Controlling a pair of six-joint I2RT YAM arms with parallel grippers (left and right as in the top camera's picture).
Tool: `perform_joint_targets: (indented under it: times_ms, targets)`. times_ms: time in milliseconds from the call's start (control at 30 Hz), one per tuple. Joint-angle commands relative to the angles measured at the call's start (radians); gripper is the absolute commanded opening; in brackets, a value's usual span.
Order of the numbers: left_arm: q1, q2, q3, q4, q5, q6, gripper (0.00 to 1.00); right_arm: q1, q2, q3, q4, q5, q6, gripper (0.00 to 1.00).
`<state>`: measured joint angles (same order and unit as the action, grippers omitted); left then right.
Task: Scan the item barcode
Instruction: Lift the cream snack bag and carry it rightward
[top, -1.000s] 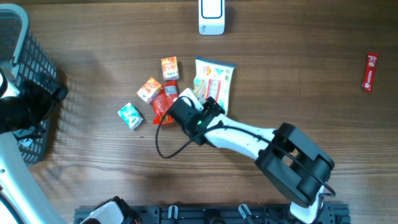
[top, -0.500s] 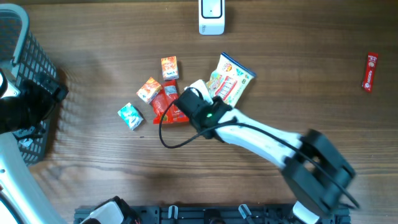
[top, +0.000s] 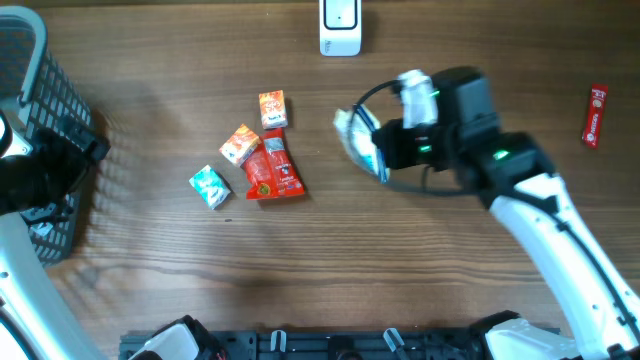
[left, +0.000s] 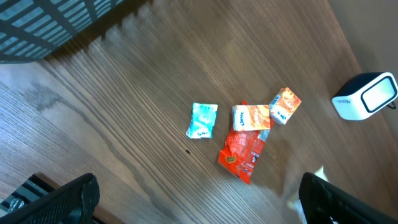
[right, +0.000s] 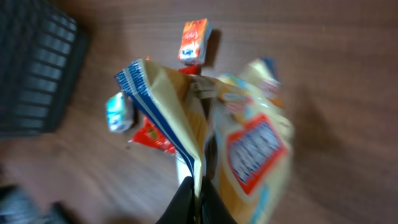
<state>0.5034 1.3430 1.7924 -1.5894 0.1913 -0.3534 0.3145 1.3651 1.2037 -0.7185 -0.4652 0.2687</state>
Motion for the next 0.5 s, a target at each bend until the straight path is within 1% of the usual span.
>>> perform_joint_targets:
  times_ms: [0,100,200,300,333,400,467]
  targets:
    - [0.005,0.0,0.001,0.002,-0.002,0.005,1.0,-0.152,0.014,-0.053,-0.005,-0.398,-0.058,0.04]
    - [0.005,0.0,0.001,0.002,-0.002,0.006,1.0,-0.247,0.056,-0.138,0.002,-0.485,-0.059,0.04]
    - [0.005,0.0,0.001,0.002,-0.002,0.006,1.0,-0.33,0.126,-0.242,0.049,-0.555,-0.054,0.04]
    - [0.005,0.0,0.001,0.002,-0.002,0.006,1.0,-0.402,0.207,-0.304,0.115,-0.554,-0.032,0.04]
    - [0.005,0.0,0.001,0.002,-0.002,0.006,1.0,-0.425,0.235,-0.312,0.132,-0.526,-0.031,0.04]
    - [0.005,0.0,0.001,0.002,-0.002,0.005,1.0,-0.468,0.281,-0.312,0.148,-0.396,-0.029,0.04]
    - [0.005,0.0,0.001,0.002,-0.002,0.005,1.0,-0.503,0.292,-0.308,0.158,-0.261,-0.012,0.04]
